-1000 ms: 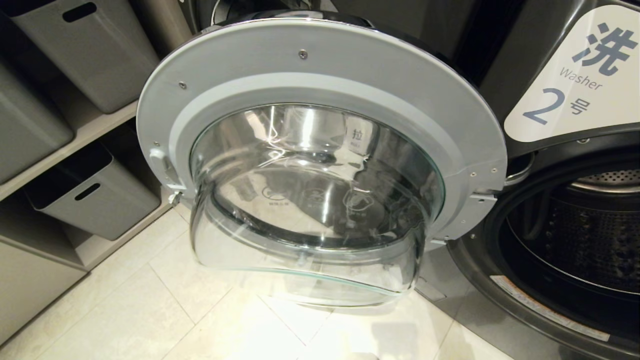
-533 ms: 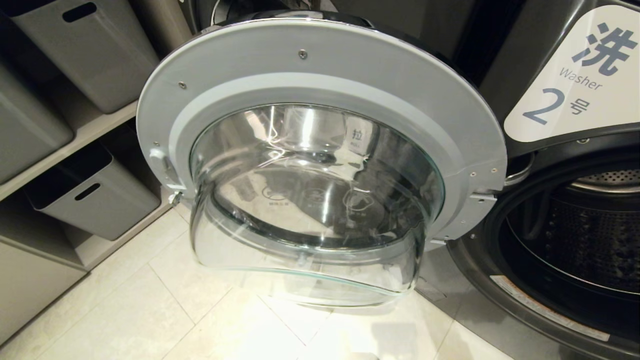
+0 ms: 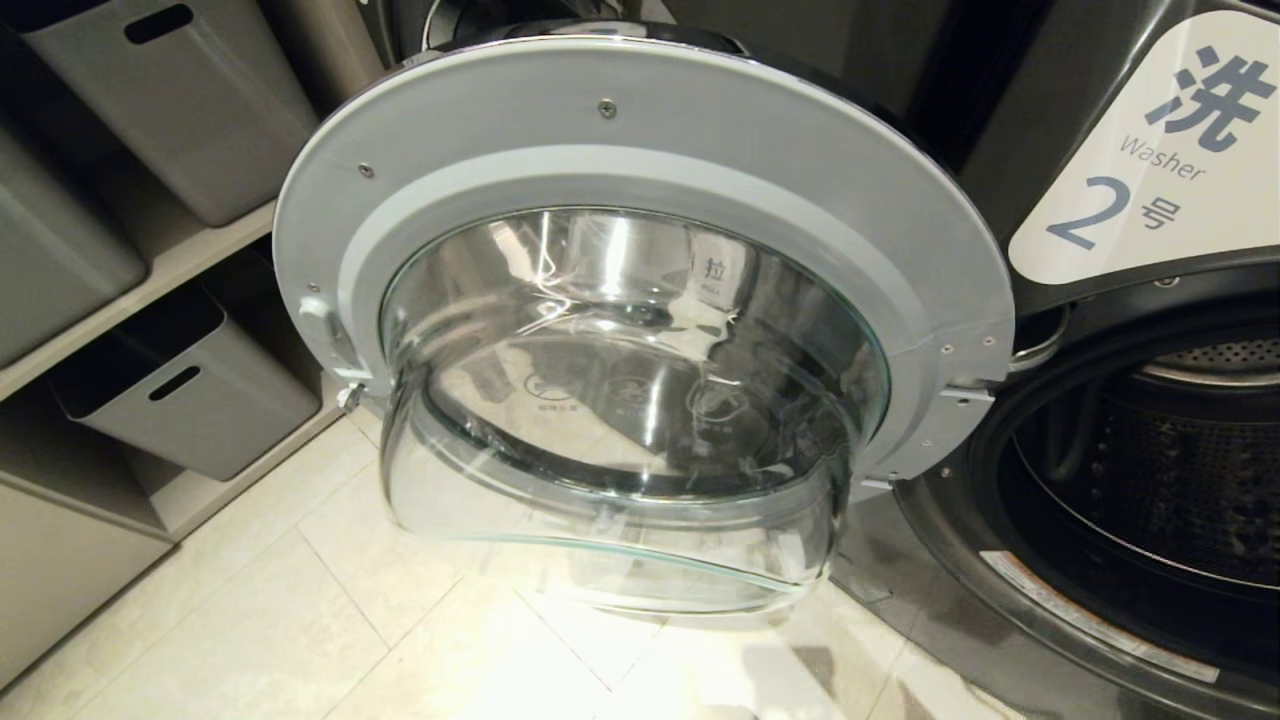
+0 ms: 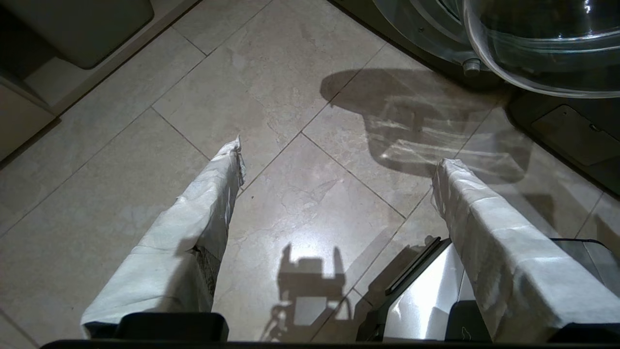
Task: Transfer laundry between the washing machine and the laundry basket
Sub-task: Pick a cloth and place it into the basket
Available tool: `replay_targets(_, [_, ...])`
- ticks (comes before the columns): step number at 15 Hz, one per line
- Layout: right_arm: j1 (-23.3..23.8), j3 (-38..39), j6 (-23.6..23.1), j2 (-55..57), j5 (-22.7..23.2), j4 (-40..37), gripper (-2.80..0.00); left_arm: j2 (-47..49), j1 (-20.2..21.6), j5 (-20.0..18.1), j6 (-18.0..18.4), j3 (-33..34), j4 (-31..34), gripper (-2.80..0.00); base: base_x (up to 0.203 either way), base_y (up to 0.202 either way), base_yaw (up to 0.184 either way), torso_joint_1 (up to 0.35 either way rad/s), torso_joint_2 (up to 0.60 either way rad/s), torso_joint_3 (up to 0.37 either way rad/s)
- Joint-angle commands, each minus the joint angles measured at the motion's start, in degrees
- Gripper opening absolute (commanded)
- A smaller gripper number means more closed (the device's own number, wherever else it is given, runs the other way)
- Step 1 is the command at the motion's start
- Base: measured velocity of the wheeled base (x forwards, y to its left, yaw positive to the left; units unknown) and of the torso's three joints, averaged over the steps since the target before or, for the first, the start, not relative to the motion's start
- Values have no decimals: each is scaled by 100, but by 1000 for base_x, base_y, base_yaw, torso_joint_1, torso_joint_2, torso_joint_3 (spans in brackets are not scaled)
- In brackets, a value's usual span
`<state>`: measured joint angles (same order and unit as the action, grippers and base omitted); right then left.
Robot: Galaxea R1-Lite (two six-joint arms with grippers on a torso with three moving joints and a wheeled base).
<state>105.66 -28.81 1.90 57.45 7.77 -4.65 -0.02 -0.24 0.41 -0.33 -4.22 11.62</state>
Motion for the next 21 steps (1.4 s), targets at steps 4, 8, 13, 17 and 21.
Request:
replay_targets(4, [-72, 71, -190, -408, 163, -19, -280, -8, 0, 2, -2, 0, 7, 0, 0, 0, 0, 0, 0, 0])
replay_targets(8, [-72, 17, -207, -408, 331, -19, -280, -12, -2, 2, -2, 0, 7, 0, 0, 0, 0, 0, 0, 0])
replay_targets(13, [-72, -25, -287, -282, 410, -14, -280, -15, 6, 2, -2, 0, 7, 0, 0, 0, 0, 0, 0, 0])
replay_targets(17, [-72, -103, -287, -260, 418, -10, -280, -6, -2, 2, 7, 0, 7, 0, 0, 0, 0, 0, 0, 0])
replay_targets(21, [-72, -134, -282, -252, 423, -10, -280, -6, -2, 2, -2, 0, 7, 0, 0, 0, 0, 4, 4, 78])
